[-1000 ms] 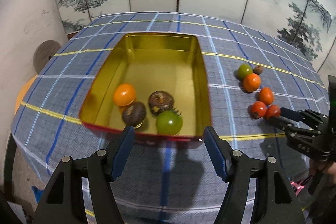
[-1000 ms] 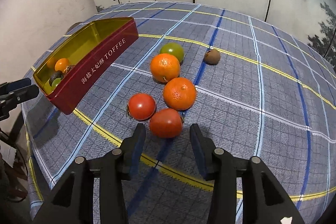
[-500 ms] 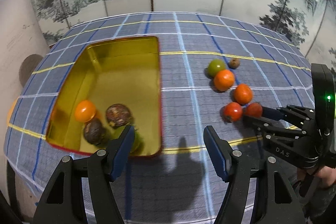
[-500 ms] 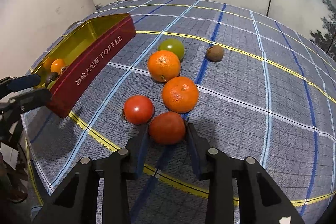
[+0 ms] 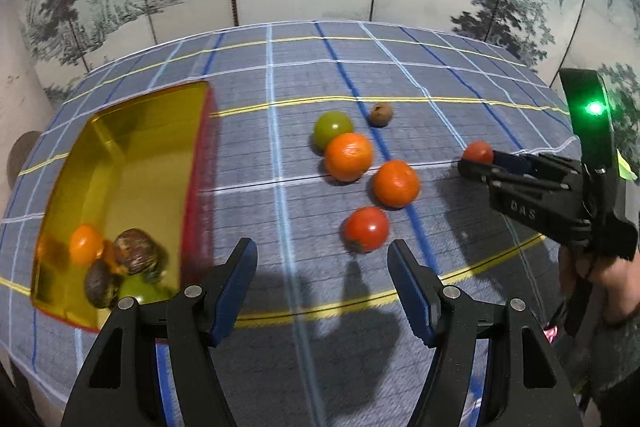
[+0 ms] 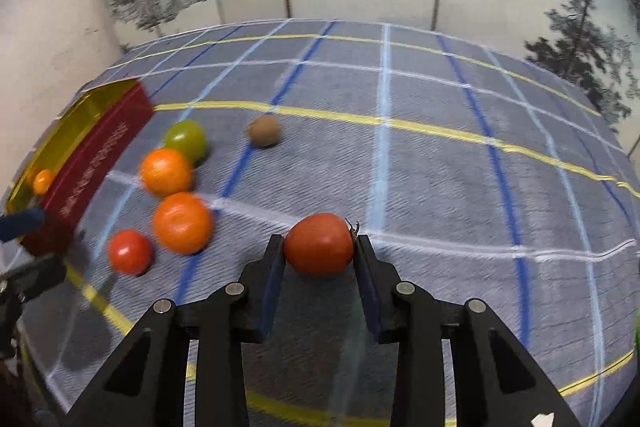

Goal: Organize fruits
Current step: 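Grasp the smaller red tomato with the left gripper while the right gripper holds its red tomato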

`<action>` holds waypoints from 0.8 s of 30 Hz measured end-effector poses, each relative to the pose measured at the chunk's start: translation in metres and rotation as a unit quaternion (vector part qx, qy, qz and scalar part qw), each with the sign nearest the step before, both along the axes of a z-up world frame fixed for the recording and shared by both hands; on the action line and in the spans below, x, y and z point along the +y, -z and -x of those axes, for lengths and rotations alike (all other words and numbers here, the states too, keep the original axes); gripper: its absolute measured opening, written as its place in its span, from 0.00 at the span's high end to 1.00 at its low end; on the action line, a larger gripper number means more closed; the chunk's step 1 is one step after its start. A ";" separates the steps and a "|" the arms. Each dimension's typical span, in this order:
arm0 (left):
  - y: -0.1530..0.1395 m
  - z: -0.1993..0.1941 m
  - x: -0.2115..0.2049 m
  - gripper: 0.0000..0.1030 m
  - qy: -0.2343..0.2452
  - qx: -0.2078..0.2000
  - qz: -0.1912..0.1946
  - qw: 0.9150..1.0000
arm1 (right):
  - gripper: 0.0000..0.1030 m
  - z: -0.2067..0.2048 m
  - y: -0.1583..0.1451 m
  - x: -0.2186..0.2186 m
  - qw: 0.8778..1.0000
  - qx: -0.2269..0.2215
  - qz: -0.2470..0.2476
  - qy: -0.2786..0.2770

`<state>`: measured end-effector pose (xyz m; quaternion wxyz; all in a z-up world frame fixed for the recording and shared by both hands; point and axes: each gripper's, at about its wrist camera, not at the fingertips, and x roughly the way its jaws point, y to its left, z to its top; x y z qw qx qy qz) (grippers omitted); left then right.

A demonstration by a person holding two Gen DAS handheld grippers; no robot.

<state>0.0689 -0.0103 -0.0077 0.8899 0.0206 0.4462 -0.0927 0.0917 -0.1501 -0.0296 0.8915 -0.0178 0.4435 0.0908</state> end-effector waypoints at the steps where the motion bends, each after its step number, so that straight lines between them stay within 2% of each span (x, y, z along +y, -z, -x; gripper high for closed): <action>1: 0.002 -0.002 -0.002 0.34 0.002 0.002 0.000 1.000 | 0.69 -0.003 0.000 -0.003 1.000 -0.002 0.002 0.005; 6: 0.011 -0.014 -0.014 0.34 0.013 0.010 0.000 1.000 | 0.69 -0.014 0.006 -0.016 1.000 -0.008 0.017 0.022; 17: 0.029 -0.038 -0.026 0.36 0.014 0.029 0.000 0.999 | 0.69 -0.026 0.010 -0.026 0.999 -0.010 0.018 0.030; 19: 0.032 -0.038 -0.027 0.38 0.016 0.032 -0.002 0.999 | 0.69 -0.027 0.010 -0.028 0.999 -0.007 0.014 0.032; 24: 0.037 -0.041 -0.028 0.52 0.019 0.039 -0.002 0.999 | 0.68 -0.028 0.011 -0.030 0.999 -0.004 0.007 0.032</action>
